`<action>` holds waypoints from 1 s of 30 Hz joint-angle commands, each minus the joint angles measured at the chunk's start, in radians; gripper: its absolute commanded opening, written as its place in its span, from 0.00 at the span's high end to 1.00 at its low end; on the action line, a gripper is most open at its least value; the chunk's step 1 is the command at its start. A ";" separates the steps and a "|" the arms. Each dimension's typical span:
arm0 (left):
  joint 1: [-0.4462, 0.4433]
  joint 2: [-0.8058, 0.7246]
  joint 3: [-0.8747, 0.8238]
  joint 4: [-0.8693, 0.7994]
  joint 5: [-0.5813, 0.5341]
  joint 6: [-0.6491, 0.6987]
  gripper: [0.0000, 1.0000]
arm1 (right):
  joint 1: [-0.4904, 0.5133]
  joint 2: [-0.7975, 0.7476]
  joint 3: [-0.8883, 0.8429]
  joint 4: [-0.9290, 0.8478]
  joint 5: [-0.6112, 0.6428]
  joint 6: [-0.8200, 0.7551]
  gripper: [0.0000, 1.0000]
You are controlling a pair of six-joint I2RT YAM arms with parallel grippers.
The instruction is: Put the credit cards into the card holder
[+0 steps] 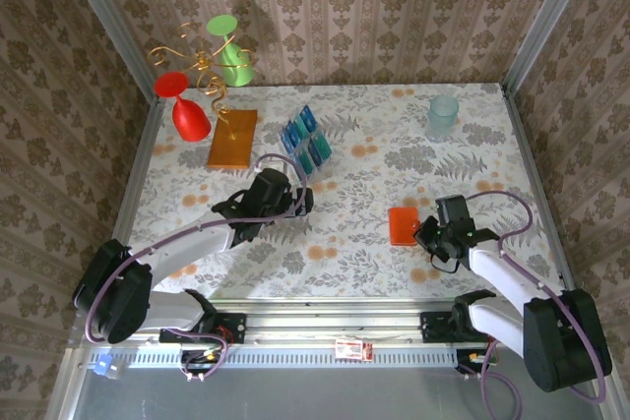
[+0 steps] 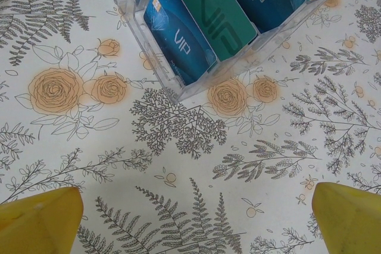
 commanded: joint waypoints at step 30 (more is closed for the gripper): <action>0.099 -0.121 -0.139 0.437 0.319 -0.336 0.04 | 0.387 0.203 0.368 0.512 -0.268 0.226 1.00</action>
